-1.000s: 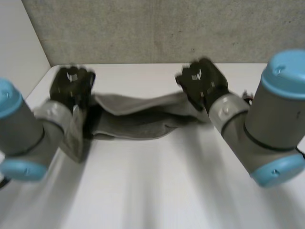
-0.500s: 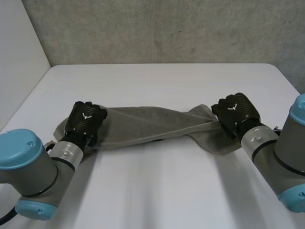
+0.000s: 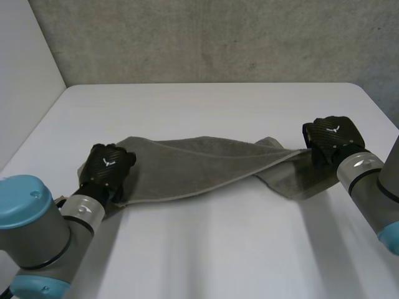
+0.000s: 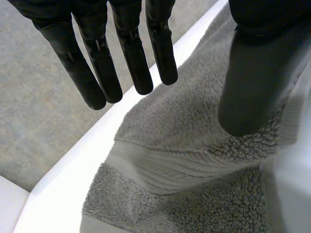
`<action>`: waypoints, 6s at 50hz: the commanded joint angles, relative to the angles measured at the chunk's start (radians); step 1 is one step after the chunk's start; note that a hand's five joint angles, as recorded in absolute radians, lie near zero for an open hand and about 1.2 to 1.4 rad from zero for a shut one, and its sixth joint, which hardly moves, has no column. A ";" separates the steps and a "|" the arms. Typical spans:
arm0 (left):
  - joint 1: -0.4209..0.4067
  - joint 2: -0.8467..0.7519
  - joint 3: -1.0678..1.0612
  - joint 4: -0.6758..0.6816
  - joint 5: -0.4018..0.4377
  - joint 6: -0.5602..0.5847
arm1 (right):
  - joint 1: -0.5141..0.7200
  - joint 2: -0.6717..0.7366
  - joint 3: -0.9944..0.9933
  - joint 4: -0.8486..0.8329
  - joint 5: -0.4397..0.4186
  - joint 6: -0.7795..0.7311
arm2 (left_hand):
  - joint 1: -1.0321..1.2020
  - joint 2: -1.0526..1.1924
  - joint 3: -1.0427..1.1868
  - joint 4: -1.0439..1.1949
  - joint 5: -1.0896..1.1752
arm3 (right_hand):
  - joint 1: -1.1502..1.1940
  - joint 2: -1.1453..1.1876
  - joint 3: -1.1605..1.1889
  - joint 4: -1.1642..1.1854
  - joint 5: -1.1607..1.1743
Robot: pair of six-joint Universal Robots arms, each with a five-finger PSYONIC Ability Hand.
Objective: Fold the towel.
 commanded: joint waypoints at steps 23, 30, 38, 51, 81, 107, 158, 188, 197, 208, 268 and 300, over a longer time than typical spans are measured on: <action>-0.008 -0.013 -0.001 -0.148 0.100 -0.159 | 0.004 0.048 -0.001 -0.001 -0.006 -0.007 | -0.141 -0.145 -0.139 -0.145 -0.304 | 0.076 0.073 0.073 0.070 0.058; -0.005 -0.067 0.040 -0.113 0.094 -0.149 | 0.006 0.057 -0.001 -0.001 -0.008 -0.007 | -0.136 -0.139 -0.133 -0.140 -0.298 | 0.076 0.073 0.073 0.070 0.058; 0.004 -0.142 0.094 -0.087 0.071 -0.148 | 0.004 0.088 -0.005 -0.001 -0.005 -0.009 | -0.130 -0.133 -0.127 -0.134 -0.292 | 0.076 0.073 0.073 0.070 0.058; 0.079 -0.147 0.132 0.045 -0.117 -0.148 | -0.002 0.086 -0.005 -0.001 -0.006 -0.006 | -0.112 -0.116 -0.109 -0.116 -0.275 | 0.076 0.073 0.073 0.070 0.058; 0.132 0.325 0.124 -0.311 0.163 -0.110 | -0.008 -0.193 -0.247 0.371 -0.113 -0.032 | 0.657 0.653 0.659 0.653 0.494 | 0.076 0.073 0.073 0.070 0.058; 0.136 -0.065 0.839 -1.018 0.196 -0.042 | 0.015 0.228 -0.807 0.842 -0.075 -0.562 | 0.657 0.653 0.659 0.653 0.494 | 0.076 0.073 0.073 0.070 0.058; 0.127 -0.299 0.401 -0.027 0.157 -0.004 | 0.102 0.519 -0.558 0.234 -0.131 -0.429 | 0.657 0.653 0.659 0.653 0.494 | 0.076 0.073 0.073 0.070 0.058; 0.314 0.422 0.032 -0.386 0.410 -0.071 | -0.120 -0.231 -0.292 0.674 -0.178 -0.505 | 0.657 0.653 0.659 0.653 0.494 | 0.076 0.073 0.073 0.070 0.058; 0.282 0.126 0.194 -0.279 0.415 -0.070 | -0.094 0.059 -0.419 0.634 -0.204 -0.601 | 0.657 0.653 0.659 0.653 0.494 | 0.076 0.073 0.073 0.070 0.058; 0.191 -0.395 0.731 -0.370 0.222 -0.064 | 0.027 0.531 -0.864 0.519 0.015 -0.583 | 0.657 0.653 0.659 0.653 0.494 | 0.076 0.073 0.073 0.070 0.058; 0.055 -0.001 0.094 0.056 0.018 -0.082 | -0.108 0.284 -0.100 0.010 -0.011 -0.267 | -0.561 -0.565 -0.559 -0.565 -0.724 | -0.590 -0.593 -0.592 -0.596 -0.607; 0.062 0.013 0.080 0.068 0.013 -0.087 | 0.211 0.198 -0.432 -0.031 0.087 -0.382 | -0.561 -0.565 -0.559 -0.565 -0.724 | 0.076 0.073 0.073 0.070 0.058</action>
